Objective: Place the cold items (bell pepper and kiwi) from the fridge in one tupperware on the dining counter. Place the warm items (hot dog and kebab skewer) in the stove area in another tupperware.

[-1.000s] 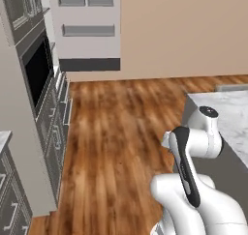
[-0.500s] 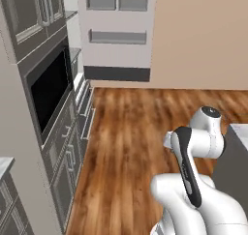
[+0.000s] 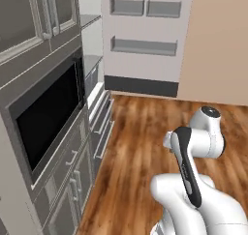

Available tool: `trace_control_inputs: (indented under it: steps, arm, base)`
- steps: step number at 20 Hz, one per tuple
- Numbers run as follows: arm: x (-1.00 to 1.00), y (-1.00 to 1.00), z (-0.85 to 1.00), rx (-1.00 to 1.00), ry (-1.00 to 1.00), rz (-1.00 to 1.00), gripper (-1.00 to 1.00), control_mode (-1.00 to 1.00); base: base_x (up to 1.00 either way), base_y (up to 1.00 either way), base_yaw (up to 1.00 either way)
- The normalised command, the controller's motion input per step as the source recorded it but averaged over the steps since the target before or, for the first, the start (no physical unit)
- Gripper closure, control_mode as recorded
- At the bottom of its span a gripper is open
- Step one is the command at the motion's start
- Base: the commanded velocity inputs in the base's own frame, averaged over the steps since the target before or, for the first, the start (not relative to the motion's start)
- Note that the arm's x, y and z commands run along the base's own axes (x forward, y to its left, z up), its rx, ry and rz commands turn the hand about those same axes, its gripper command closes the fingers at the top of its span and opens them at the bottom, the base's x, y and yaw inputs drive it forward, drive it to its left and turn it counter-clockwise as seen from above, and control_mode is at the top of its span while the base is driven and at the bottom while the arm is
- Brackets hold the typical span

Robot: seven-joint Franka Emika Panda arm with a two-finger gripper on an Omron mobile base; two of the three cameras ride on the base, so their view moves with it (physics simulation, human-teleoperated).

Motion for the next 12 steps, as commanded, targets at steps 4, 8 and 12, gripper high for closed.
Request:
trace_control_inputs:
  steps: [4, 8, 12]
  arm:
    - [0.00, 0.00, 0.00, 0.00, 0.00, 0.00, -1.00, 1.00]
    - [0.00, 0.00, 0.00, 0.00, 0.00, 0.00, -1.00, 1.00]
    - [0.00, 0.00, 0.00, 0.00, 0.00, 0.00, -1.00, 1.00]
  base:
    - [1.00, 0.00, 0.32]
    - [1.00, -0.27, 0.35]
    - [0.96, -0.62, 0.40]
